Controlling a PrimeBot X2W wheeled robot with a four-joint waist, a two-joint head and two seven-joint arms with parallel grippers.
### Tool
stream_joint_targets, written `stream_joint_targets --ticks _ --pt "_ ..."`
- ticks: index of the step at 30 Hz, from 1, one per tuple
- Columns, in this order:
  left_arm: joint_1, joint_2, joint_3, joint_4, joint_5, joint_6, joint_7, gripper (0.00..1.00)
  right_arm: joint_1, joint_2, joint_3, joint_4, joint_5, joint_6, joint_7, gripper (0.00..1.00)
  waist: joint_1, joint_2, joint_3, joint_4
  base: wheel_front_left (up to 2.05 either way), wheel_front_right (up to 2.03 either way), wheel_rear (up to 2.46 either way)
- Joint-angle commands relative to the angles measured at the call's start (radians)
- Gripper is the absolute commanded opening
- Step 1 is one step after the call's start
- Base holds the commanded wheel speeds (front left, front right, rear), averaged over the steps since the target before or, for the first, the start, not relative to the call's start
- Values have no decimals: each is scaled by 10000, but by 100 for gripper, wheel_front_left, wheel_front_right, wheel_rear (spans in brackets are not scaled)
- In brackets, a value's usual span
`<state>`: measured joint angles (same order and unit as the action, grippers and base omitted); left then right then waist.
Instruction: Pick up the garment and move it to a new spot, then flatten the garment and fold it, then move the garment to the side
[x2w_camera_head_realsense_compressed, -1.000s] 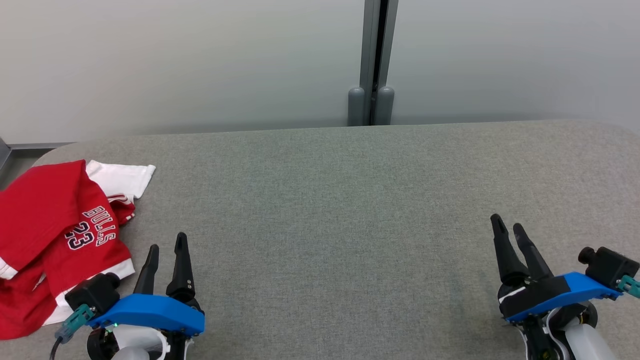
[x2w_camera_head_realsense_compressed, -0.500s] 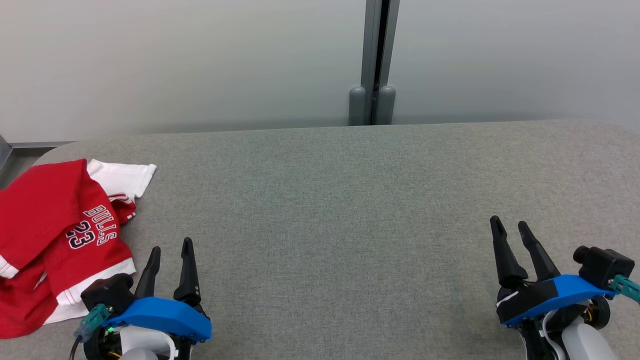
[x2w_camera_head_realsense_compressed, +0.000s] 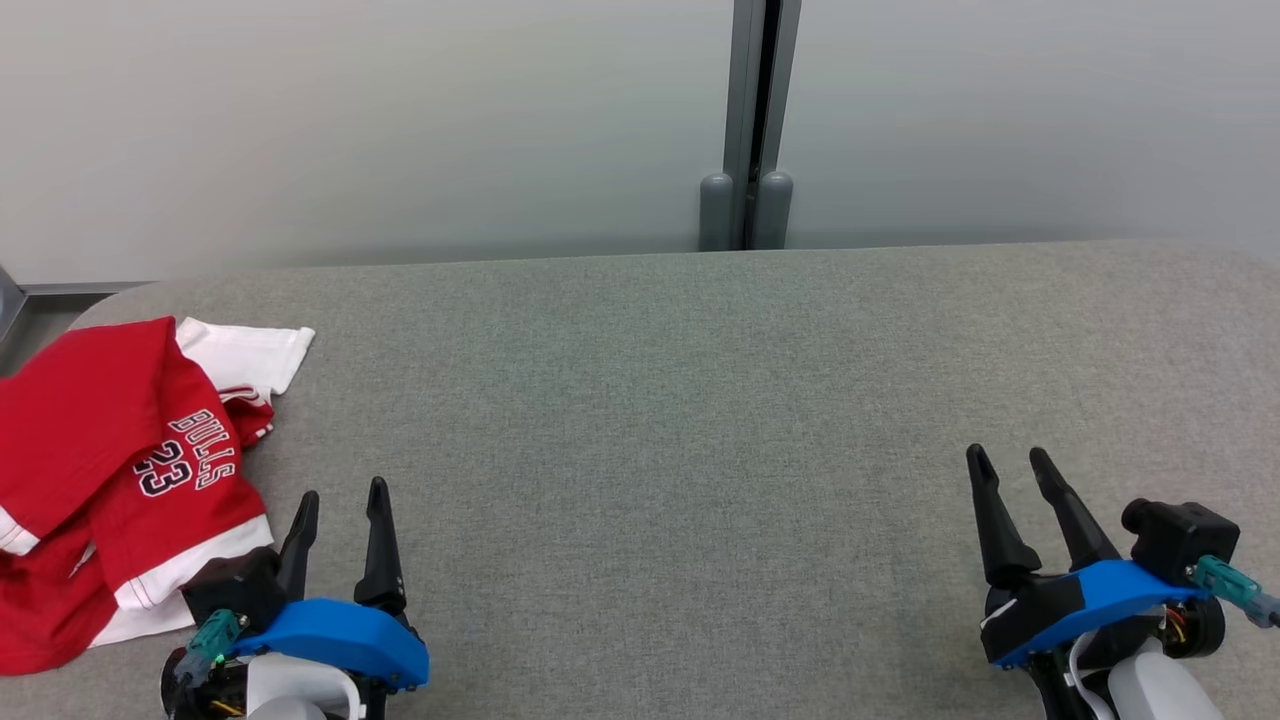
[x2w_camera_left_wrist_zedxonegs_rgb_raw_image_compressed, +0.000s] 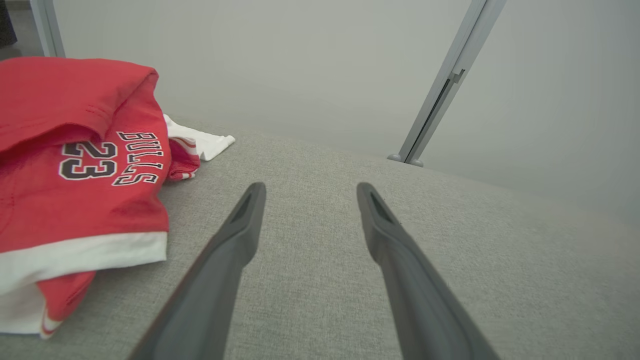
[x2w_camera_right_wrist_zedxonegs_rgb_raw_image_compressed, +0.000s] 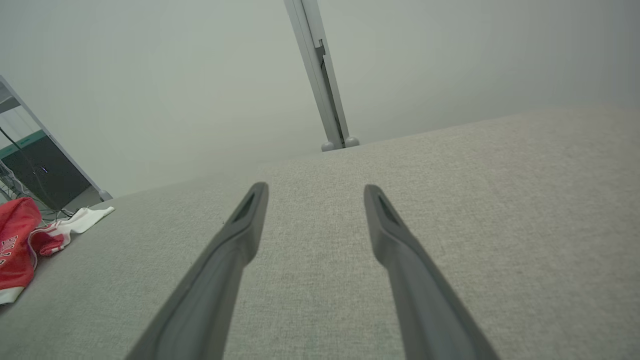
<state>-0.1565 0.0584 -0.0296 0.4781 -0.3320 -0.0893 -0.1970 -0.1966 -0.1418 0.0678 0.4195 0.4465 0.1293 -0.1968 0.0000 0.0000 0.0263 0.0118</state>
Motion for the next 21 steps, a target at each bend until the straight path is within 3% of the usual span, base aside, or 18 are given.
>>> stream_joint_targets --ticks 1,21 --pt "-152 8 18 3 250 -6 -91 100 -153 -25 29 19 -274 21 -84 100 0 0 4 7 0 0 0" --pt "-187 -53 -2 567 1777 -69 -479 100 -181 2 -39 495 -1783 15 -478 100 0 0 14 50 0 0 0"
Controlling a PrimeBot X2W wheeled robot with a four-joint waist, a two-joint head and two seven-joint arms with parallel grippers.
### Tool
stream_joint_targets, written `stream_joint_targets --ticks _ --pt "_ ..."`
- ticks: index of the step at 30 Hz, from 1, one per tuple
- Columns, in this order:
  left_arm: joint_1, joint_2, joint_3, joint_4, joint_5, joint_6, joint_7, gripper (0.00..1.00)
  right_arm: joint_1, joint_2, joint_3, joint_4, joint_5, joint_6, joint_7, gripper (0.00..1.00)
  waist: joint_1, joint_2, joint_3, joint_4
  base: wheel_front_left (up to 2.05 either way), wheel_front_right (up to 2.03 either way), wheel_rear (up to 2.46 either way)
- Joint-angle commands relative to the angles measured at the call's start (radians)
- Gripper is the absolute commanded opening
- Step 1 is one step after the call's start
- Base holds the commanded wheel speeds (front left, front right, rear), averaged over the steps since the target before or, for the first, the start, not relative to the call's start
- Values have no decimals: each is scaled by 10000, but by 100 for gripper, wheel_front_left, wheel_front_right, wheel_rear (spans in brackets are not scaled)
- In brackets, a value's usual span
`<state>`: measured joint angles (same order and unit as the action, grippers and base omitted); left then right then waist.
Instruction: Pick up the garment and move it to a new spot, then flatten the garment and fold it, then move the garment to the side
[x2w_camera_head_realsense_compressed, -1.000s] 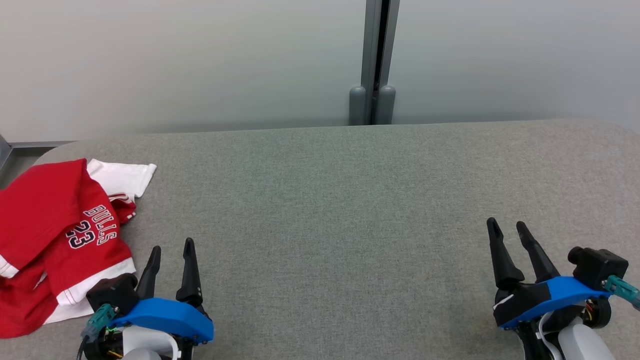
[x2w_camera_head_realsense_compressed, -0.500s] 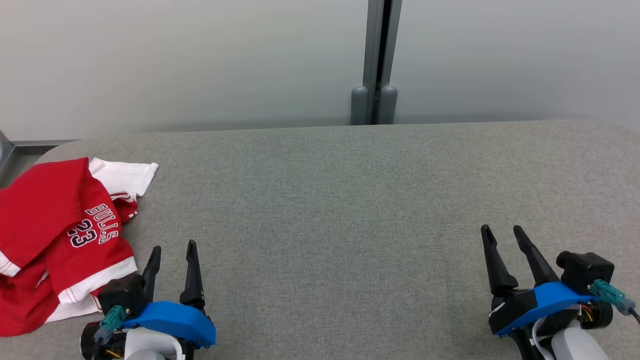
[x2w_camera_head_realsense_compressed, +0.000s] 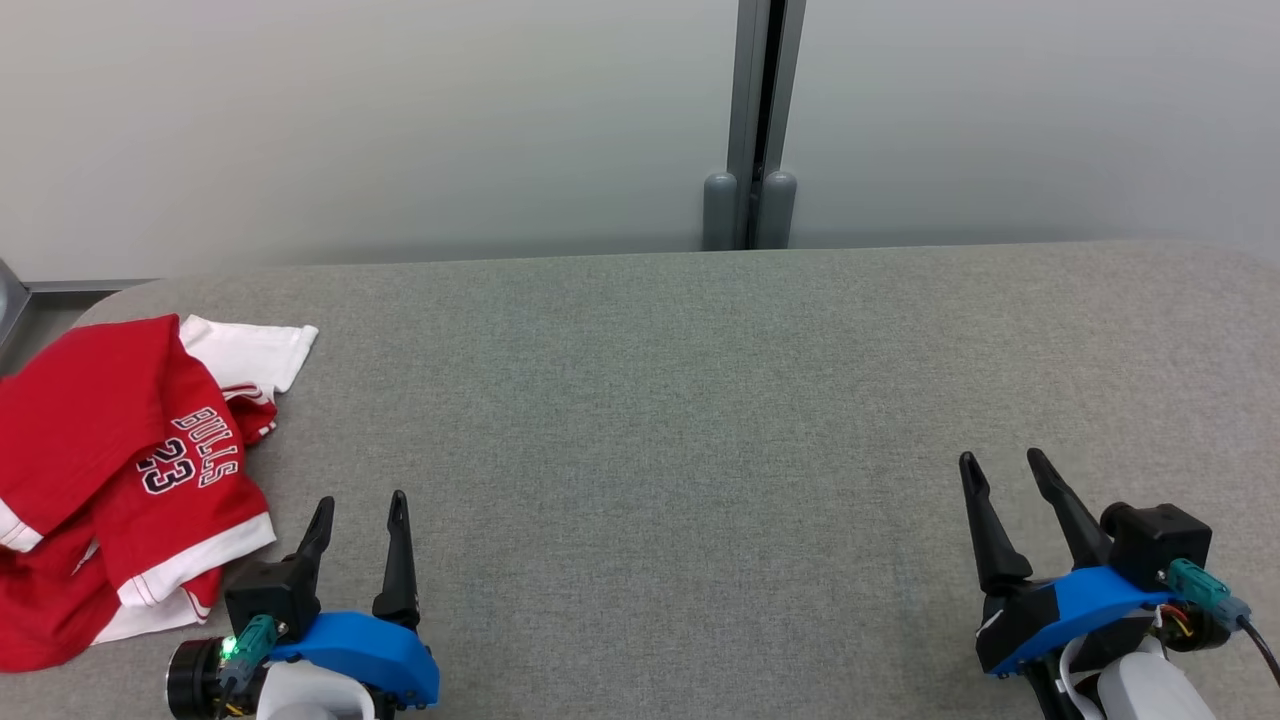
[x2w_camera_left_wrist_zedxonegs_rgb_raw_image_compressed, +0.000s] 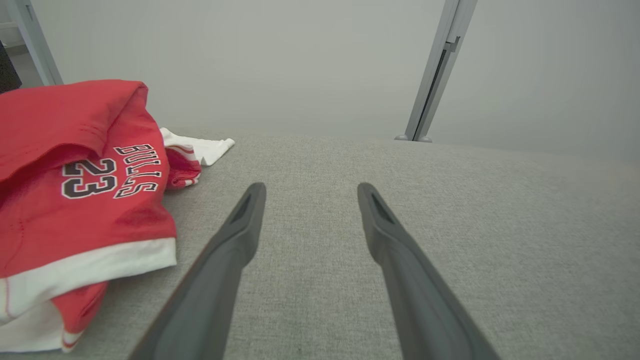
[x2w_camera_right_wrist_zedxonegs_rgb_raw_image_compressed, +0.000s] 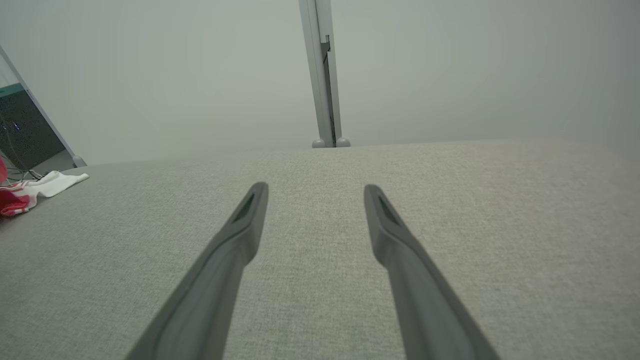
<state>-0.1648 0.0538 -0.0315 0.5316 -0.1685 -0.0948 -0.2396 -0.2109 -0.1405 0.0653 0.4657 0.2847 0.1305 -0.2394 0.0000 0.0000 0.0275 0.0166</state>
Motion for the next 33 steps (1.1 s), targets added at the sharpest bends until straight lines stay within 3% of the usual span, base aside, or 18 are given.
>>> stream_joint_targets --ticks 1,12,23,33 --pt "-89 -10 6 65 214 -16 -82 100 -30 4 -18 88 -240 4 -76 100 0 0 5 5 0 0 0" --pt "-123 -26 34 343 890 -43 -272 100 -154 138 -263 597 -975 4 -272 100 0 0 75 42 0 0 0" --pt "-100 -31 9 370 802 -47 -272 100 -202 38 -141 644 -946 4 -270 100 0 0 201 197 0 0 0" --pt "-17 -24 102 367 329 282 -270 100 -378 -81 267 518 -788 4 -264 100 0 0 743 1794 0 0 0"
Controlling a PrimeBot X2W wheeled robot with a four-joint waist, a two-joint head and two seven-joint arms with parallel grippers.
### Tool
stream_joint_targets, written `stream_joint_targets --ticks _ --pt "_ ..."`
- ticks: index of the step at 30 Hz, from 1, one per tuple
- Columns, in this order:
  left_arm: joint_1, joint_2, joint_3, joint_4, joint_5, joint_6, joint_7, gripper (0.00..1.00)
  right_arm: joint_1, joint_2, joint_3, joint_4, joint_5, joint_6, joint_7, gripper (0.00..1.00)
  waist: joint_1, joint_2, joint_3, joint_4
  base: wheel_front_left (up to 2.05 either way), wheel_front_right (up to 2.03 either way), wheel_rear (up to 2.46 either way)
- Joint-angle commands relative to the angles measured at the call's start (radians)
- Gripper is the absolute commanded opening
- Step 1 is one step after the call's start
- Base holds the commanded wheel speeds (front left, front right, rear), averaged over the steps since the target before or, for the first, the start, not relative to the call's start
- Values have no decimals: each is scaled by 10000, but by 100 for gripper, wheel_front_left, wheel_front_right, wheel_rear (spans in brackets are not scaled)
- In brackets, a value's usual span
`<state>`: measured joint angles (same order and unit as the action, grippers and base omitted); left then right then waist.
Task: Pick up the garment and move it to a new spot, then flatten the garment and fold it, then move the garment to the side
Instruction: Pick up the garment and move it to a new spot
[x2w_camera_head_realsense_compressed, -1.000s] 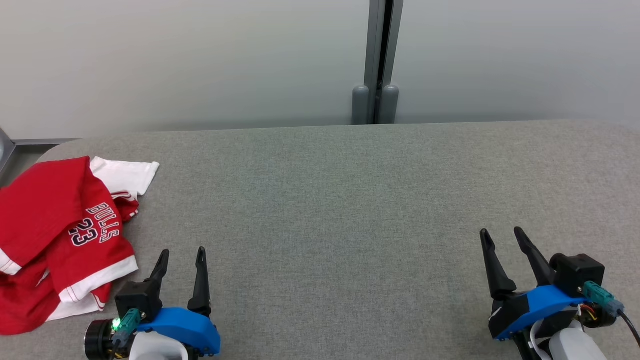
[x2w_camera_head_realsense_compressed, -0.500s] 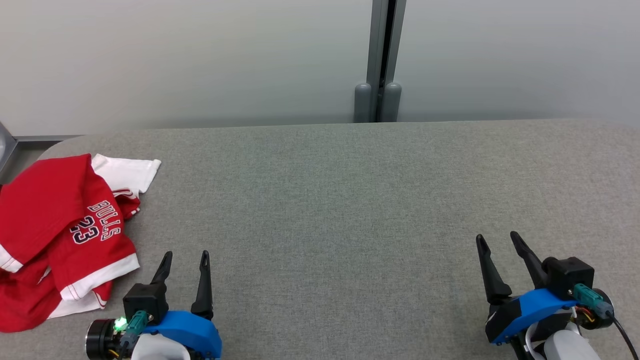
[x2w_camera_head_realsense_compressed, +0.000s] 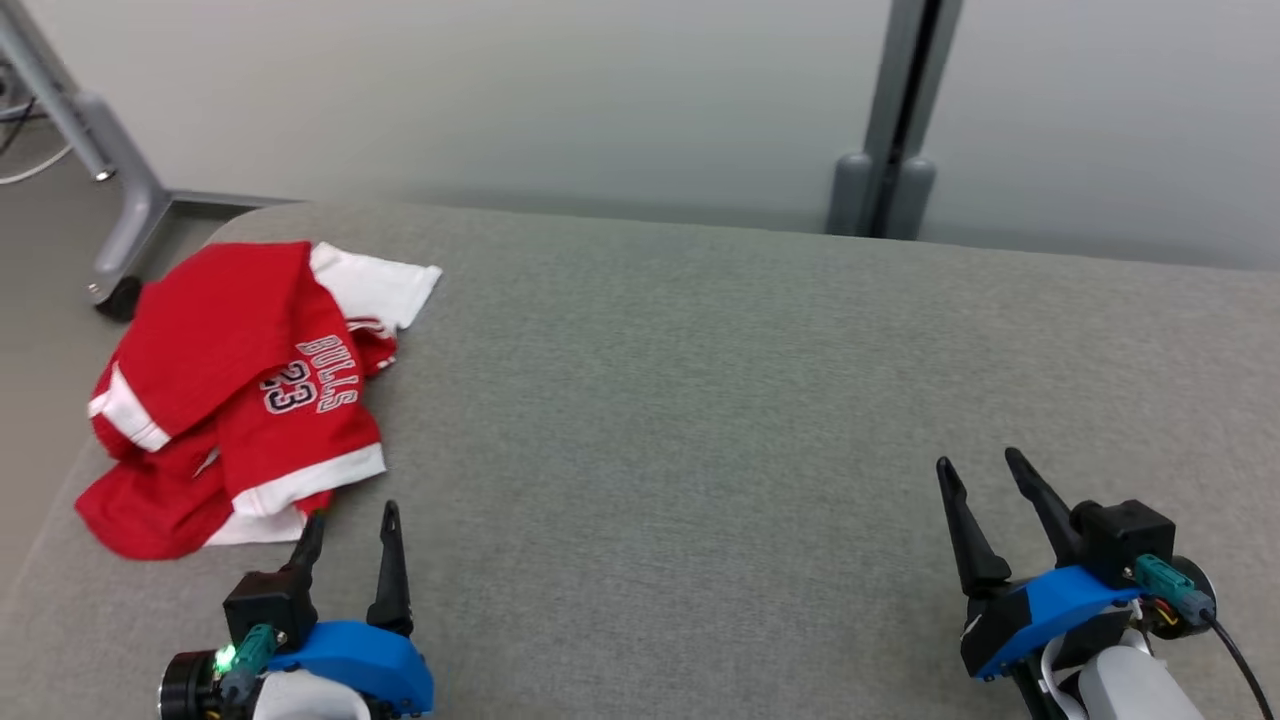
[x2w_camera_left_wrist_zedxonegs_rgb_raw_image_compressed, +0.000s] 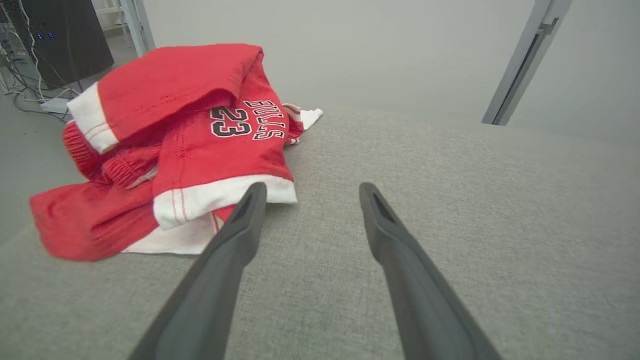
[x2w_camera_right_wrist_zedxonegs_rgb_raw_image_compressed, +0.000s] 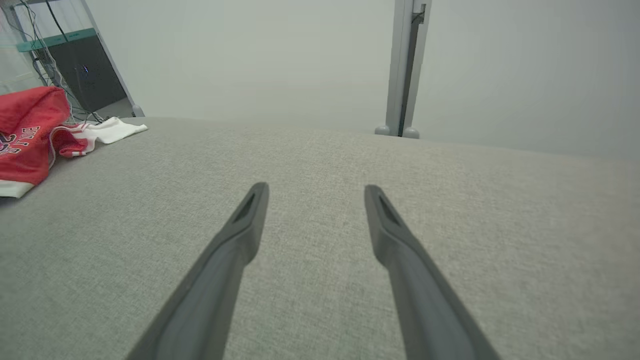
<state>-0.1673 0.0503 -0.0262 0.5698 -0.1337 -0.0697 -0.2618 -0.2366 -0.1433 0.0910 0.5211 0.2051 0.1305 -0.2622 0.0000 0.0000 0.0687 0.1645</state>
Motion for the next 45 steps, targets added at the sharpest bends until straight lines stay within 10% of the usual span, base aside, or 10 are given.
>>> stream_joint_targets --ticks 1,16,30,45 --pt "47 8 54 -36 -58 52 -48 100 -124 -84 60 -37 44 4 -36 100 0 0 388 558 0 0 0" --pt "791 0 721 -330 -377 390 -48 100 -438 -160 1660 276 538 4 -35 100 0 0 733 2787 0 0 0" --pt "-2486 1054 1739 71 -52 -115 -48 100 -928 -1198 2440 -109 706 1 -35 100 0 0 2219 1760 0 0 0" --pt "-6432 2845 1924 4459 -1146 -590 1479 100 -1390 -2218 2820 -66 1116 -26 72 100 0 0 3937 702 0 0 0"
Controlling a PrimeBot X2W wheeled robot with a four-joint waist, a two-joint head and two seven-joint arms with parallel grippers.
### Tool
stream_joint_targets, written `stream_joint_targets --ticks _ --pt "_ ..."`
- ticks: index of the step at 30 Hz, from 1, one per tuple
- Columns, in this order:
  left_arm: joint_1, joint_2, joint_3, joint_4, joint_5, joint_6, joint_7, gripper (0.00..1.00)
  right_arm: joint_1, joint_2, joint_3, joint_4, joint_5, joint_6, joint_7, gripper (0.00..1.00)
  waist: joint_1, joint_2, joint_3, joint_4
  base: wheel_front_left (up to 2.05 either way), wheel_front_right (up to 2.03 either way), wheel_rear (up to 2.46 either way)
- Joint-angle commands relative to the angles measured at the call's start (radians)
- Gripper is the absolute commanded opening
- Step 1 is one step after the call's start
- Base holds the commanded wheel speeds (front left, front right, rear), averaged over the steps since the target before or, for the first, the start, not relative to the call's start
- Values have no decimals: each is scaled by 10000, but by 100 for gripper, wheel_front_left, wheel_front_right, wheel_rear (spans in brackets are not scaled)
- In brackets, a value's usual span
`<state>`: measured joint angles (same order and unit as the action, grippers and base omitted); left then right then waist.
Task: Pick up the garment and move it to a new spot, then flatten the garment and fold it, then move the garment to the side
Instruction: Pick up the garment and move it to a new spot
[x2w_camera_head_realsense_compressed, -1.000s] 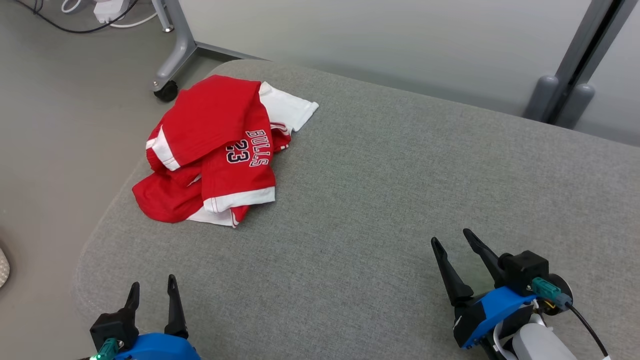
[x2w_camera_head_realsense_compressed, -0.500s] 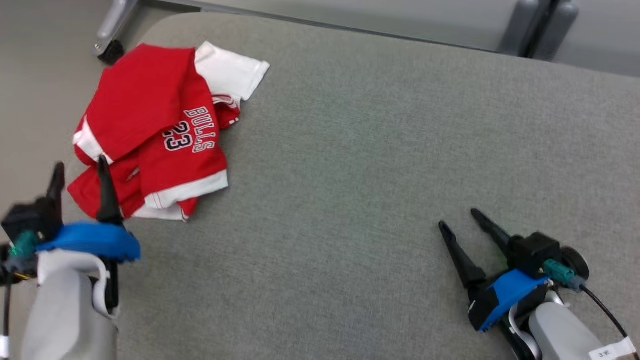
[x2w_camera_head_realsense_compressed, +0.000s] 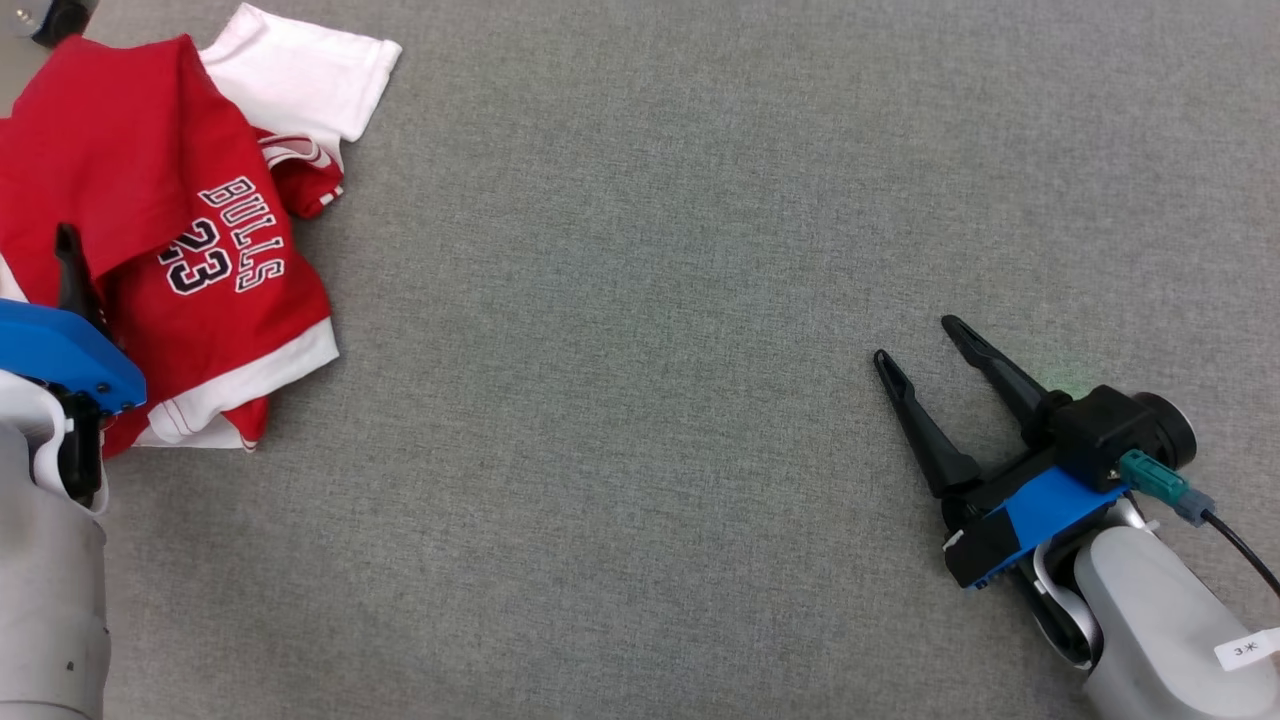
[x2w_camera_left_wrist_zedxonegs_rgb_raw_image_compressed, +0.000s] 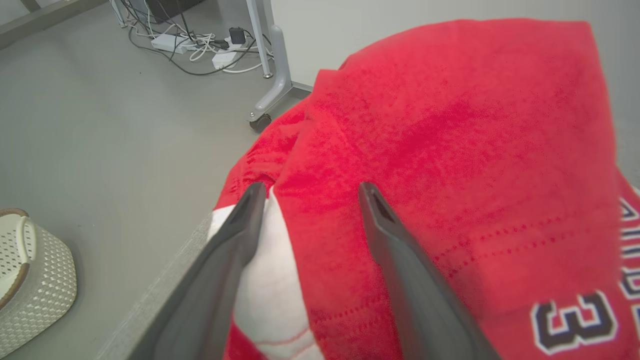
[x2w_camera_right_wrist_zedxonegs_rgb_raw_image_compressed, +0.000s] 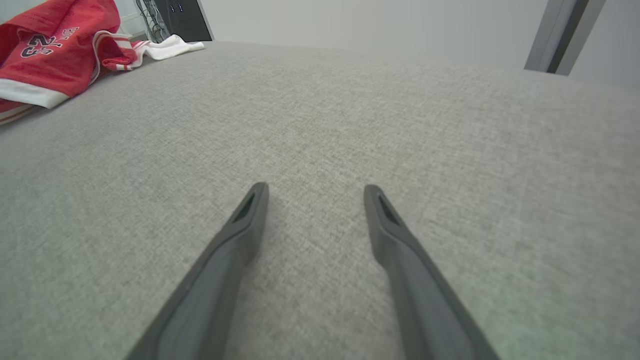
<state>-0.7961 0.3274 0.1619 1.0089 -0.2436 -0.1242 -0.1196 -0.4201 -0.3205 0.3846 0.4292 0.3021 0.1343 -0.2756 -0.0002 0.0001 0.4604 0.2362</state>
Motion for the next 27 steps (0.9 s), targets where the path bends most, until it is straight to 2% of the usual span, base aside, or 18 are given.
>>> stream_joint_targets --ticks 1,3,4,5,9,14,18,19,27 --pt "-190 18 -19 198 -129 -63 165 100 442 -464 -106 866 162 -76 207 100 2 -1 49 -45 0 0 0" --pt "-254 -54 -112 406 -308 -78 270 100 447 -473 -142 917 221 -88 207 100 2 -1 74 -78 0 0 0" --pt "-259 -96 -240 451 -411 -64 283 67 452 -468 -148 947 222 -88 209 100 2 -1 64 -91 0 0 0" --pt "-248 -108 -294 483 -543 -64 223 0 466 -459 -152 985 235 -88 207 100 2 -1 30 -95 0 0 0" --pt "-114 -104 -933 357 -953 -68 129 0 567 -289 -177 994 259 -86 205 100 2 -1 -257 -105 0 0 0" --pt "-210 136 -2214 -565 -1427 -67 -572 0 694 198 -180 923 263 -44 165 100 2 -1 -895 -170 0 0 0" --pt "-353 426 -3361 -1621 -1662 -68 -1024 0 773 610 -240 926 320 -36 123 100 2 -1 -1567 -471 0 0 0" --pt "-353 426 -3361 -1621 -1662 -68 -1024 0 773 610 -240 926 320 -36 123 100 2 -1 -1567 -471 0 0 0" --pt "-376 78 -6292 -4184 -2525 -69 -1222 0 1383 1193 -618 1050 384 -36 116 100 2 -1 -2739 -1780 0 0 0"
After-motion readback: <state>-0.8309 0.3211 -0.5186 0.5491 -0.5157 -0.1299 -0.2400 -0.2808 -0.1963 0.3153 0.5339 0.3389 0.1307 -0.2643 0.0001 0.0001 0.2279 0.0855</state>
